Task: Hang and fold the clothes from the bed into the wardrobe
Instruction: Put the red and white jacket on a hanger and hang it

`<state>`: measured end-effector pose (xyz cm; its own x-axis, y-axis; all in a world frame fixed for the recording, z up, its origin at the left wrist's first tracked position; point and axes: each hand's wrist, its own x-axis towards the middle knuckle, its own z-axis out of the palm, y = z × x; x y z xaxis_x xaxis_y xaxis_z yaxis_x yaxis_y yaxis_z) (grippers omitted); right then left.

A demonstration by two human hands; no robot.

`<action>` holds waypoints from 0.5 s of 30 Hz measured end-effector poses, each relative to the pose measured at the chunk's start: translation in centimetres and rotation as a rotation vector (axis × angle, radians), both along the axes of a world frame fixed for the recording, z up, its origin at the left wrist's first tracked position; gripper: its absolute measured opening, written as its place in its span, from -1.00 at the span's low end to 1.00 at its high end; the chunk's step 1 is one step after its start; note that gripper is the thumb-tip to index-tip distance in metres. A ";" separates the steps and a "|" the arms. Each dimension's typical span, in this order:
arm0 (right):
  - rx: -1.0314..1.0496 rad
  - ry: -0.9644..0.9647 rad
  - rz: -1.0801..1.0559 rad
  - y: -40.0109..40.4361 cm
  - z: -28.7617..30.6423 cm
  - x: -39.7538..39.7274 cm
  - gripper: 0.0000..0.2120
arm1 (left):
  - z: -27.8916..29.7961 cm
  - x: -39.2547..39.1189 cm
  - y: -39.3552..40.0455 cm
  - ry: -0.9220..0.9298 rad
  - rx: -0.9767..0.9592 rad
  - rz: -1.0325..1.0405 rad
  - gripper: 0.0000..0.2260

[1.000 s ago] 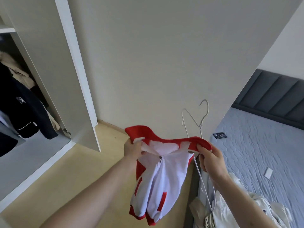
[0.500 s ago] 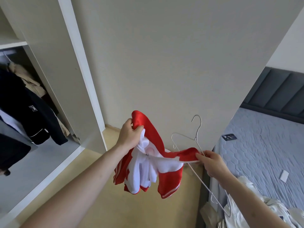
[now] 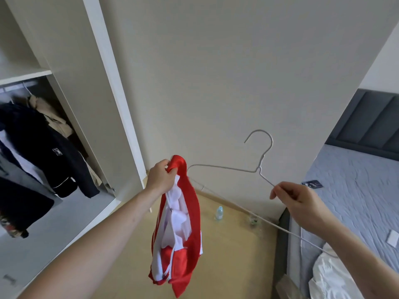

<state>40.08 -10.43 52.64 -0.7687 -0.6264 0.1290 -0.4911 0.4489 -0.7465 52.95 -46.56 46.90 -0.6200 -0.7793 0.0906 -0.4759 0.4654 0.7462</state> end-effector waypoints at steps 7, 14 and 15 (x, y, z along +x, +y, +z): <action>0.004 0.044 0.048 -0.4 1.0 1.6 -0.69 | 0.6 0.2 -0.4 0.004 0.009 0.030 -0.87; 0.015 0.060 0.053 -1.3 0.7 2.6 -0.70 | 1.8 0.4 -0.4 0.048 -0.024 0.003 -0.83; 0.018 0.056 0.055 -1.4 0.4 2.8 -0.70 | 2.1 0.3 -0.2 0.063 -0.034 -0.007 -0.84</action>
<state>42.88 -11.87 53.05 -0.7251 -0.6700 0.1591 -0.5560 0.4333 -0.7093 53.28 -46.76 49.03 -0.6176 -0.7710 0.1556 -0.4253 0.4938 0.7585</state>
